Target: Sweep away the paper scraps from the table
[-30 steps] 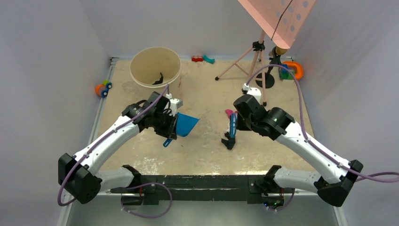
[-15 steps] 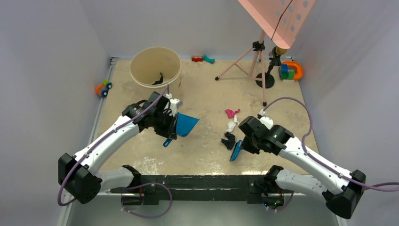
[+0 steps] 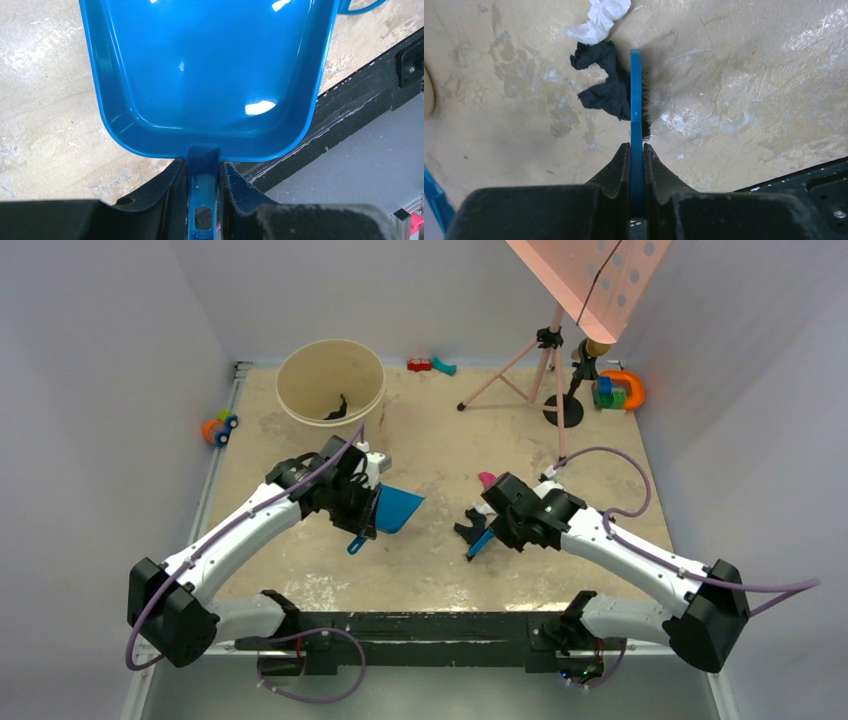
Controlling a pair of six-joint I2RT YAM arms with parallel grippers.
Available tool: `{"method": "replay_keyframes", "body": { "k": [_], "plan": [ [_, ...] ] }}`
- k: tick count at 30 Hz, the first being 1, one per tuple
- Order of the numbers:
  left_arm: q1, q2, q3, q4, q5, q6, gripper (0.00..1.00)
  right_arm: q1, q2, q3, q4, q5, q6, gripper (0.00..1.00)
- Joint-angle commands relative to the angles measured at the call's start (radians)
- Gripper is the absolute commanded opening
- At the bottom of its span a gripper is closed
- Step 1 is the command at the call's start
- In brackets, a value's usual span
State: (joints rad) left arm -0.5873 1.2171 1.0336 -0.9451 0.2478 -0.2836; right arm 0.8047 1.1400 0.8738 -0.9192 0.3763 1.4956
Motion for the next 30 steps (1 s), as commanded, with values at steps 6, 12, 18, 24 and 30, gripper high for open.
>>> {"method": "replay_keyframes", "body": {
  "k": [6,12,18,24,30],
  "plan": [
    [-0.049,0.044,-0.003,-0.008,-0.049,0.012,0.04,-0.055,-0.004,0.139,0.007,0.172,-0.14,0.0],
    [-0.153,0.08,0.015,-0.051,-0.161,-0.03,0.03,-0.071,-0.175,0.169,0.065,0.251,-0.518,0.0],
    [-0.325,0.154,0.021,-0.093,-0.293,-0.17,0.02,-0.199,-0.177,0.199,0.224,0.179,-1.052,0.11],
    [-0.457,0.223,0.016,-0.047,-0.316,-0.277,0.0,-0.282,0.098,0.307,0.248,0.181,-1.458,0.0],
    [-0.523,0.289,0.059,-0.022,-0.343,-0.286,0.0,-0.288,0.395,0.487,0.211,0.161,-1.57,0.0]
  ]
}}
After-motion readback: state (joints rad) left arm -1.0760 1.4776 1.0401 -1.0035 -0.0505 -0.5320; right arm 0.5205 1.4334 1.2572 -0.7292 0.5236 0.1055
